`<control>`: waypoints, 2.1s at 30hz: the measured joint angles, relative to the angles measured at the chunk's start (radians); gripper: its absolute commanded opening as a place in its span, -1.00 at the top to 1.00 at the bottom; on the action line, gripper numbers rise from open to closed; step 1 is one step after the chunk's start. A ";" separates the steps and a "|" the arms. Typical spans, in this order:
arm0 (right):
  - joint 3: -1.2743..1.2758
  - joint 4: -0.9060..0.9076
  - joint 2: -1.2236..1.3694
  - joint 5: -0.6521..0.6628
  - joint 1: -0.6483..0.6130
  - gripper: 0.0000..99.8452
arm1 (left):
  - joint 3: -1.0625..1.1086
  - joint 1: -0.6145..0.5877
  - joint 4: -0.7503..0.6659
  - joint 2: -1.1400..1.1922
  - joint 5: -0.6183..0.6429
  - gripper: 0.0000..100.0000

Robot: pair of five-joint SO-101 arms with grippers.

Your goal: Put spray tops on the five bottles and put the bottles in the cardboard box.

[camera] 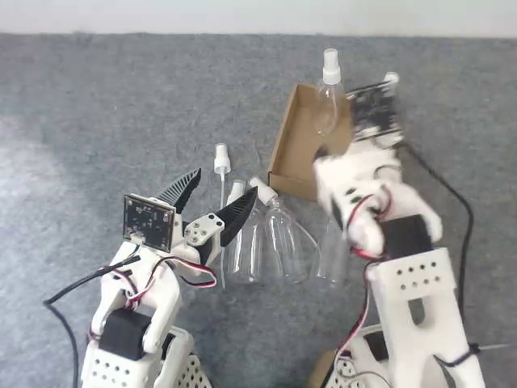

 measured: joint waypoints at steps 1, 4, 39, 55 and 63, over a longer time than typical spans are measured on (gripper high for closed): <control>0.000 0.060 -0.002 -0.029 -0.029 0.40 | 0.000 0.000 0.000 0.000 0.000 0.40; 0.000 0.203 0.000 -0.146 -0.074 0.40 | 0.000 0.000 0.000 0.000 0.000 0.40; 0.318 0.104 0.379 -0.331 -0.091 0.99 | 0.000 0.000 0.000 0.000 0.000 0.40; 0.318 0.358 0.127 -0.155 -0.029 0.99 | 0.000 0.000 0.000 0.000 0.000 0.40; 0.110 0.741 -0.137 0.015 0.187 0.99 | 0.000 0.000 0.000 0.000 0.000 0.40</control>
